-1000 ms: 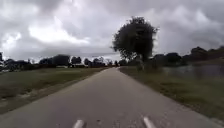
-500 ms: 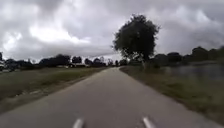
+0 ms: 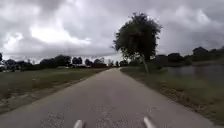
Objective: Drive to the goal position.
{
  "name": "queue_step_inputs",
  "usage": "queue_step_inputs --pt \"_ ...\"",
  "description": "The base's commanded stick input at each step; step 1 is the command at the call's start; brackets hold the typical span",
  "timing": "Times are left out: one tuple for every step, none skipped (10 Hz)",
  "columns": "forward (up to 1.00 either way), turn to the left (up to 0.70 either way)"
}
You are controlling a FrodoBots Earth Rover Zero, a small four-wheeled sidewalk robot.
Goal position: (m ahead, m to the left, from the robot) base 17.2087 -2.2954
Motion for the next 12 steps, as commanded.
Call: queue_step_inputs --pt "0.70 0.00" --pt "0.70 0.00" --pt "0.70 0.00" --pt "0.70 0.00" --pt "0.70 0.00" --pt "0.70 0.00" --pt "0.70 0.00" --pt "0.70 0.00" --pt "0.70 0.00" --pt "0.70 0.00" --pt "0.70 0.00" --pt "0.70 0.00"
